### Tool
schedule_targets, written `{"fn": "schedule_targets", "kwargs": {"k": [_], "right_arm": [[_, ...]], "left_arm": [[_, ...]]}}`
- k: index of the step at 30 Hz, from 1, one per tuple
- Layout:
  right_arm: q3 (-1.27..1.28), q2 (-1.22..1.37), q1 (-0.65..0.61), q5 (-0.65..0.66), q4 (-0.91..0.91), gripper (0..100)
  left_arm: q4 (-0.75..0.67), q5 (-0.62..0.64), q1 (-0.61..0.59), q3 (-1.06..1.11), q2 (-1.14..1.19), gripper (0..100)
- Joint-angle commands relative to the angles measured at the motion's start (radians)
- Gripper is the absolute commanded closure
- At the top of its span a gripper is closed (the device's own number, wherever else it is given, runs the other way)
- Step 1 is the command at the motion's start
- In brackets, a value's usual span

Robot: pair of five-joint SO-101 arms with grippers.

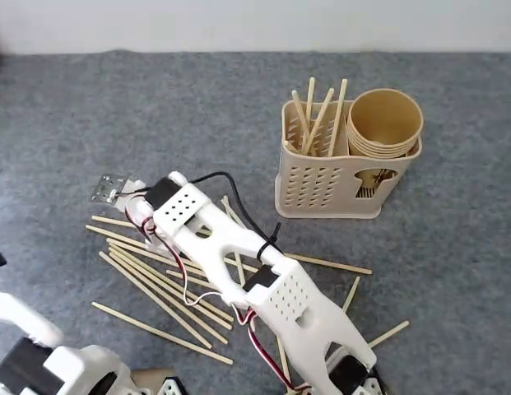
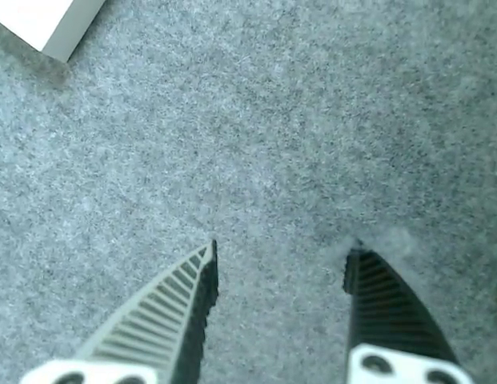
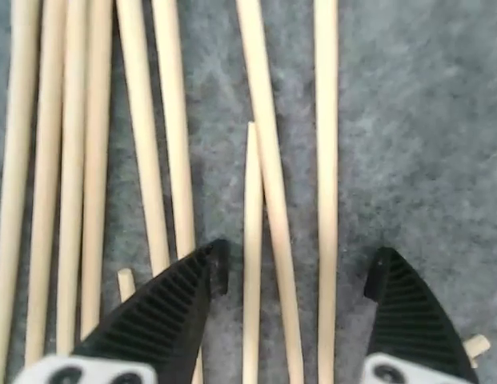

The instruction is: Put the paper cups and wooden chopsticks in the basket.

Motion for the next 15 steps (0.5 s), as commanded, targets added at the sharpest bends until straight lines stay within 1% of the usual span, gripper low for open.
{"fn": "schedule_targets", "kwargs": {"k": [1, 7, 10, 15], "right_arm": [[-0.057, 0.001, 0.002, -0.006, -0.019, 75.7], [-0.095, 0.01, 0.007, 0.009, -0.015, 98.9], [-0.094, 0.01, 0.008, 0.054, -0.005, 98.0], [-0.098, -0.001, 0.016, 0.06, 0.019, 98.9]], "left_arm": [[-0.011, -0.014, -0.005, -0.005, -0.038, 75], [-0.015, -0.014, -0.005, 0.005, -0.038, 75], [-0.015, -0.014, -0.005, 0.005, -0.038, 75], [-0.015, -0.014, -0.005, 0.005, -0.038, 75]]}}
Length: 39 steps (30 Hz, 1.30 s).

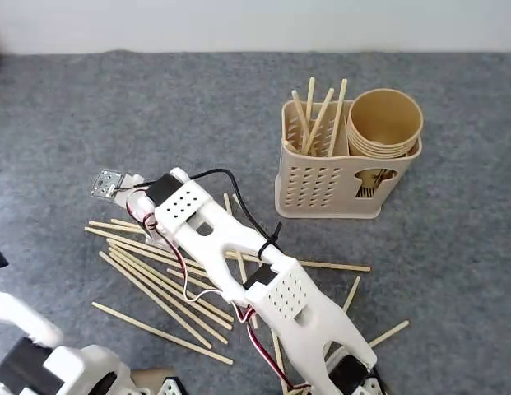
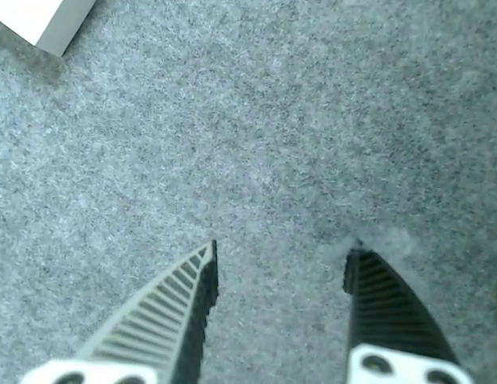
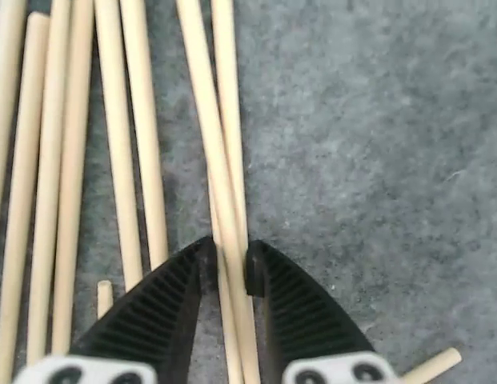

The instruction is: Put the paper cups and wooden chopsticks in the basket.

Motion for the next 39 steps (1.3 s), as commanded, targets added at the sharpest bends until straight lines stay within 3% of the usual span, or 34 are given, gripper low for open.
{"fn": "schedule_targets", "kwargs": {"k": [1, 13, 21, 39], "right_arm": [[-0.046, -0.018, 0.008, 0.012, 0.039, 98.9], [-0.559, -0.018, 0.067, 0.008, 0.41, 98.9], [-0.677, -0.111, 0.157, -0.015, 0.41, 98.9], [-0.678, -0.702, 0.407, -0.052, 0.36, 98.9]], "left_arm": [[-0.015, -0.014, -0.005, -0.004, -0.038, 75], [-0.015, -0.014, -0.005, -0.004, -0.038, 75], [-0.017, -0.015, -0.006, -0.005, -0.038, 75], [-0.014, -0.015, -0.006, -0.005, -0.038, 75]]}}
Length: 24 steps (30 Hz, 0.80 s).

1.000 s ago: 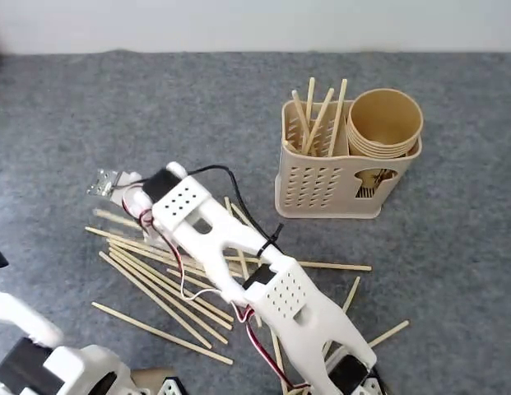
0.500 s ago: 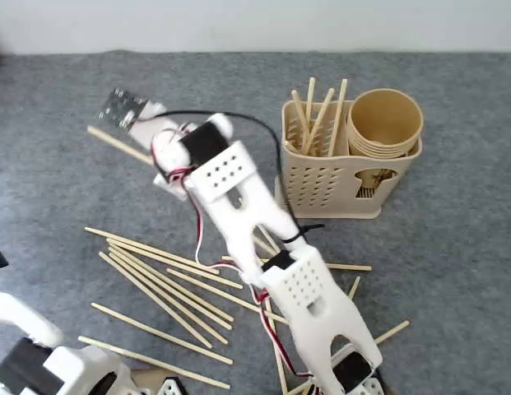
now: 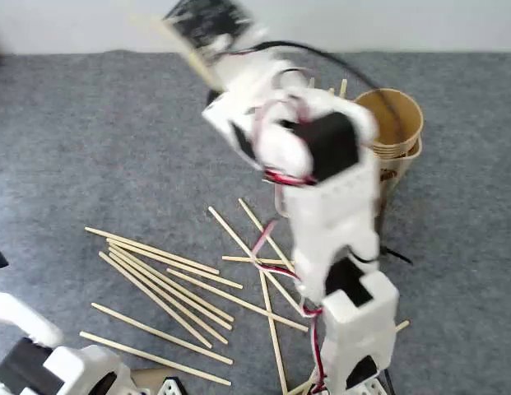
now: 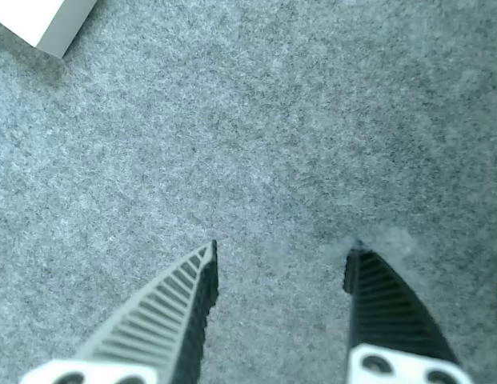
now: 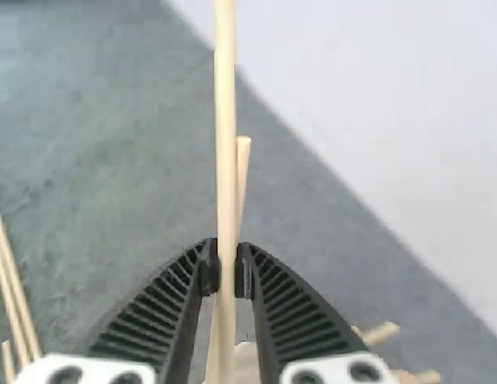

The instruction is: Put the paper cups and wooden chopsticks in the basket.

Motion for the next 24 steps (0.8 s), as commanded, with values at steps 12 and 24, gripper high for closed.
{"fn": "schedule_targets", "kwargs": {"k": [12, 24], "right_arm": [[-0.043, -0.182, 0.252, -0.064, -0.239, 98.9], [-0.014, -0.111, 0.323, -0.259, -0.308, 98.8]], "left_arm": [[-0.011, -0.006, -0.005, -0.004, -0.038, 75], [-0.012, -0.003, -0.006, -0.004, -0.038, 75]]}}
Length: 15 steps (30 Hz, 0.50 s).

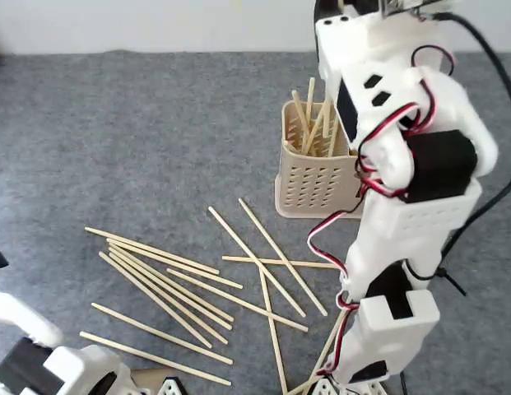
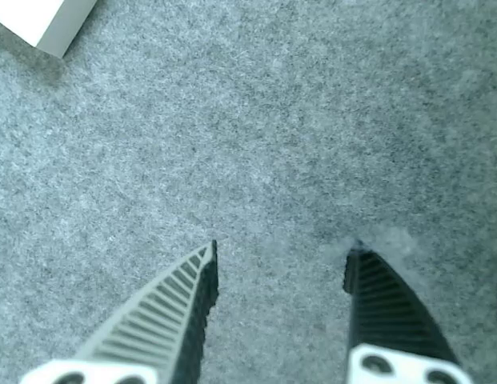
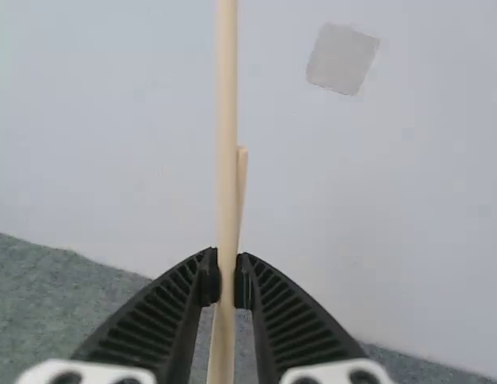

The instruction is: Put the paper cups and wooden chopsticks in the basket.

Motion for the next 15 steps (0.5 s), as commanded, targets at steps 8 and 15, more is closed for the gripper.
{"fn": "schedule_targets", "kwargs": {"k": [8, 15], "right_arm": [[0.0, 0.124, 0.027, -0.02, -0.096, 98.8], [0.0, 0.288, 0.031, -0.018, -0.108, 98.8]], "left_arm": [[-0.012, -0.003, -0.006, -0.004, -0.038, 75], [-0.014, -0.003, -0.006, -0.004, -0.038, 75]]}}
